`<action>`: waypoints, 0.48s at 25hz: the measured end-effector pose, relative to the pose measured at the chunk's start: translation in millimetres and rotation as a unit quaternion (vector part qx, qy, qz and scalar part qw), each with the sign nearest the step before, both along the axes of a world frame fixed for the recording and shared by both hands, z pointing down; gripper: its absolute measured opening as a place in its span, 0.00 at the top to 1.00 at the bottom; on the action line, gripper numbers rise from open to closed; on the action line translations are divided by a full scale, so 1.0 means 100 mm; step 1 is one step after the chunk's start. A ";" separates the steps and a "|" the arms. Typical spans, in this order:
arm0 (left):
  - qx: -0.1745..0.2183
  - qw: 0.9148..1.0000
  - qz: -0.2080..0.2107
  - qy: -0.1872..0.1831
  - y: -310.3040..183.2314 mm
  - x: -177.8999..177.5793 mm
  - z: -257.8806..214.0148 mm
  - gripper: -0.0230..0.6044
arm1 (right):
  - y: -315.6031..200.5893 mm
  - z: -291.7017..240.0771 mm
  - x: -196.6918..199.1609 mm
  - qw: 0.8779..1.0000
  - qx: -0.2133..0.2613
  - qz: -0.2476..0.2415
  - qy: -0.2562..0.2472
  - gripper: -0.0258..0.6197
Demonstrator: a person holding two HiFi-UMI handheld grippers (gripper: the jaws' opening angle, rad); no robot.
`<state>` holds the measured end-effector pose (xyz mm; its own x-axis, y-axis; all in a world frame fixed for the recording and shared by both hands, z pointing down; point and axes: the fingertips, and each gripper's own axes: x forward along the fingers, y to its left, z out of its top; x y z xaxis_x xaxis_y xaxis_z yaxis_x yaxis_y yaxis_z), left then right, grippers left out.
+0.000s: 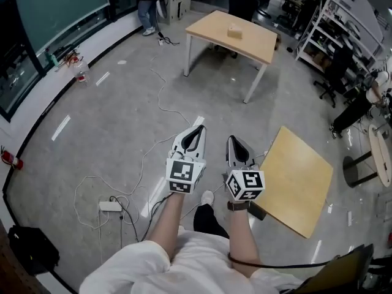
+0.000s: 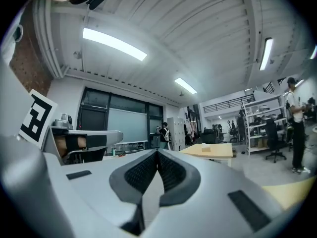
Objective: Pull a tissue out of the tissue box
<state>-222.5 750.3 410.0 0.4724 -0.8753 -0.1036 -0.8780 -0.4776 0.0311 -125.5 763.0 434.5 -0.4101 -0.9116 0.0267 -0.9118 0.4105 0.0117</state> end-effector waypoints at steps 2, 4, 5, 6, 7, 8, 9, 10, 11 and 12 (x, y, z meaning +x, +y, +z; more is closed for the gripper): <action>-0.003 1.000 -0.010 -0.001 -0.41 -0.04 0.03 0.96 | -0.39 0.04 -0.04 1.000 -0.001 -0.013 -0.006 0.96; 0.000 1.000 -0.007 -0.010 -0.82 0.05 0.04 0.96 | -0.81 0.03 0.01 1.000 0.006 -0.019 -0.014 0.96; 0.004 1.000 -0.002 -0.014 -1.03 0.14 0.02 0.96 | -1.03 0.01 0.07 1.000 0.011 -0.020 -0.016 0.96; 0.008 1.000 0.005 -0.015 -1.24 0.27 -0.01 0.96 | -1.26 -0.04 0.15 0.999 0.017 -0.022 -0.016 0.96; 0.012 1.000 0.010 -0.014 -1.43 0.41 -0.05 0.96 | -1.47 -0.11 0.27 0.999 0.023 -0.024 -0.014 0.96; 0.015 1.000 0.015 -0.012 -1.60 0.57 -0.11 0.96 | -1.66 -0.20 0.41 0.999 0.031 -0.024 -0.012 0.96; 0.017 1.000 0.020 -0.012 -1.76 0.74 -0.18 0.96 | -1.84 -0.31 0.56 0.999 0.039 -0.023 -0.011 0.96; 0.019 0.999 0.025 -0.013 -1.91 0.90 -0.25 0.96 | -2.00 -0.42 0.72 0.999 0.046 -0.020 -0.013 0.96; 0.019 0.999 0.030 -0.016 -2.04 1.03 -0.31 0.96 | -2.15 -0.50 0.86 0.998 0.050 -0.017 -0.015 0.96; 0.019 0.999 0.034 -0.020 -2.16 1.14 -0.35 0.96 | -2.29 -0.55 0.99 0.998 0.051 -0.014 -0.018 0.96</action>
